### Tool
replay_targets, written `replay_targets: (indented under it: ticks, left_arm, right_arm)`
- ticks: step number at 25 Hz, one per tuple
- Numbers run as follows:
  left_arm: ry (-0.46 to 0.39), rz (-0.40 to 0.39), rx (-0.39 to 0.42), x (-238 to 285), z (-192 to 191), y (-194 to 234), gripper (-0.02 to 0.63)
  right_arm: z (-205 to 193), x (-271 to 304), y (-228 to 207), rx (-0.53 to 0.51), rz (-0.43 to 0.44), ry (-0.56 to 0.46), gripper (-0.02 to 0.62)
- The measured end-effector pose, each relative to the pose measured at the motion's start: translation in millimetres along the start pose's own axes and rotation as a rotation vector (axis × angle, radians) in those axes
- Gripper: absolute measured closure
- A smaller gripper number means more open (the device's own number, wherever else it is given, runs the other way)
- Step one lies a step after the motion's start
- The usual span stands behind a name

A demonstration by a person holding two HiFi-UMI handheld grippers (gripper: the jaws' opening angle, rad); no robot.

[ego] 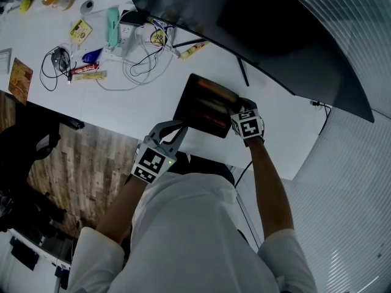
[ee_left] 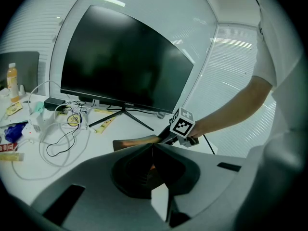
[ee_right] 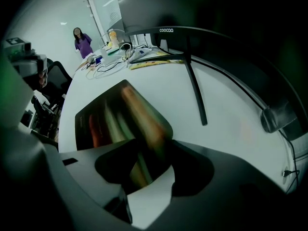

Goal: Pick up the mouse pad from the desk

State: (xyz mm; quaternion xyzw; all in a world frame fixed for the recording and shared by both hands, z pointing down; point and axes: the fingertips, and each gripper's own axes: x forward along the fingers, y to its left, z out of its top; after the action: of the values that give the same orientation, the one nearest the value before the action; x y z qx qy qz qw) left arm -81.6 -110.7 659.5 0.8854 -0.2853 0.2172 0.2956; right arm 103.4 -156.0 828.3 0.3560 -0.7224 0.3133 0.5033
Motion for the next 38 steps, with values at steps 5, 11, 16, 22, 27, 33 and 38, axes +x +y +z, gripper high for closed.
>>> replay_targets:
  ticks: [5, 11, 16, 22, 27, 33, 38]
  left_arm:
    - [-0.002, 0.000, 0.000, -2, -2, 2, 0.586]
    - [-0.012, -0.005, 0.016, -9, 0, 3, 0.586]
    - [-0.025, -0.008, 0.040, -17, 5, 5, 0.586]
    - [-0.058, -0.009, 0.075, -27, 13, 0, 0.586]
    - [-0.059, -0.015, 0.090, -33, 23, -12, 0.586]
    - [-0.086, -0.007, 0.123, -34, 42, -32, 0.586]
    - [-0.129, 0.010, 0.146, -36, 64, -59, 0.586]
  right_arm:
    - [0, 0, 14, 0.021, 0.007, -0.014, 0.458]
    - [1, -6, 26, 0.074, -0.017, -0.042, 0.548]
    - [7, -29, 35, 0.120, 0.037, -0.072, 0.548]
    - [18, -70, 59, 0.133, 0.088, -0.156, 0.548]
    - [19, -110, 69, 0.174, 0.122, -0.244, 0.548]
    - [16, -165, 57, 0.235, 0.126, -0.356, 0.548]
    - [7, -216, 38, 0.317, 0.135, -0.476, 0.548]
